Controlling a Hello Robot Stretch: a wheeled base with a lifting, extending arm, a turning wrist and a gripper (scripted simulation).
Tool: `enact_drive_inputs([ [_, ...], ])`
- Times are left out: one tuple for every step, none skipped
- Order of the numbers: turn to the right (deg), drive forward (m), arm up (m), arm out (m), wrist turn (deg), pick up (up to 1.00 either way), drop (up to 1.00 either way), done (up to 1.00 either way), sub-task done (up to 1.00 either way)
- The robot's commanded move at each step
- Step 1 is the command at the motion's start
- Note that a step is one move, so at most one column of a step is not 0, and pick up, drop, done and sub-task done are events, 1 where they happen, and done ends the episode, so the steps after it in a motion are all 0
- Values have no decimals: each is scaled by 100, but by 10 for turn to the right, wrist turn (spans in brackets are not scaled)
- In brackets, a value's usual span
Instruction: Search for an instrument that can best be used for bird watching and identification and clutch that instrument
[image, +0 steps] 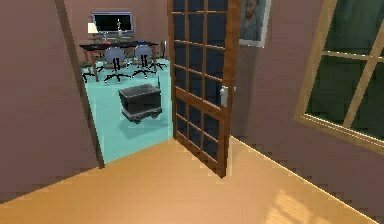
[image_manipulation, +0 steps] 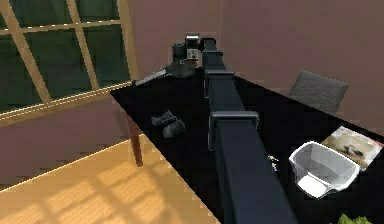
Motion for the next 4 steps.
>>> enact_drive_inputs([
  [0, 0, 0, 0, 150, 0, 0, 0, 0],
  [0, 0, -30, 0, 0, 0, 0, 0, 0],
  [0, 0, 0, 0, 0, 100, 0, 0, 0],
  [0, 0, 10, 0, 0, 0, 0, 0, 0],
])
